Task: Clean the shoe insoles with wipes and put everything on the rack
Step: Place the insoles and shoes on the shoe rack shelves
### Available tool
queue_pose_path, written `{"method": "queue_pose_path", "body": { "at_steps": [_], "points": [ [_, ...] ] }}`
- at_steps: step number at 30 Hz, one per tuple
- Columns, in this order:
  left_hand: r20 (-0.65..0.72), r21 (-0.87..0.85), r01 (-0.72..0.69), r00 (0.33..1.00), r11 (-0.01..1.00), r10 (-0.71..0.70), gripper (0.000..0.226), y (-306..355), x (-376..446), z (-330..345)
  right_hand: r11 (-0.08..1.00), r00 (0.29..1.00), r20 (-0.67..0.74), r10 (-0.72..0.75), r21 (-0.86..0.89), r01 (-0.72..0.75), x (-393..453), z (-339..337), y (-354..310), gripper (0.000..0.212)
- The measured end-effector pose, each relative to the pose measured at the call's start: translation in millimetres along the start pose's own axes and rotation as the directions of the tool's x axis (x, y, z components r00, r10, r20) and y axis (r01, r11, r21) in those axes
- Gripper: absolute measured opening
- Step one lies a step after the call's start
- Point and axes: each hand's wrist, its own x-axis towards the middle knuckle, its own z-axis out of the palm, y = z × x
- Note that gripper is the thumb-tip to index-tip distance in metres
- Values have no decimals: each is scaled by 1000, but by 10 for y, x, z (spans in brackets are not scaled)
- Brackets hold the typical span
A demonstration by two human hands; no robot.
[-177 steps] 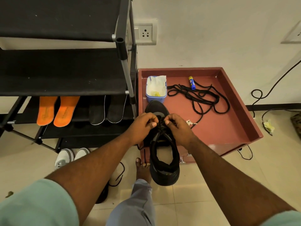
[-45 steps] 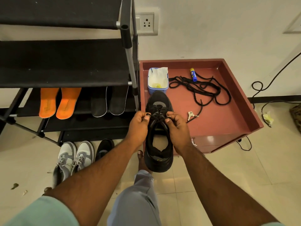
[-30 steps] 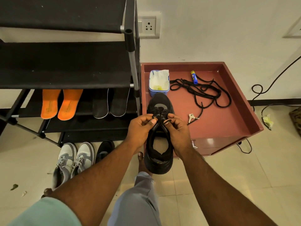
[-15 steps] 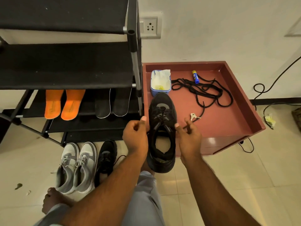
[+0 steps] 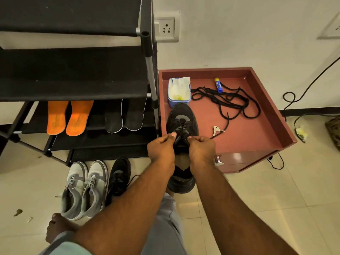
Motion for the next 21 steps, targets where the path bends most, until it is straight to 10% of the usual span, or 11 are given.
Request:
{"method": "queue_pose_path", "body": {
  "at_steps": [8, 14, 21],
  "points": [
    [-18, -64, -41, 999, 997, 40, 10, -48, -81, 37, 984, 996, 4, -84, -158, 83, 23, 73, -19, 16],
    [-134, -480, 174, 954, 860, -268, 40, -95, 131, -130, 795, 915, 75, 398, 469, -384, 294, -145, -8, 26],
    [-106, -732, 141, 943, 667, -316, 26, 223, 149, -239, 762, 901, -14, 433, 540, -358, 460, -269, -47, 33]
  ]
}}
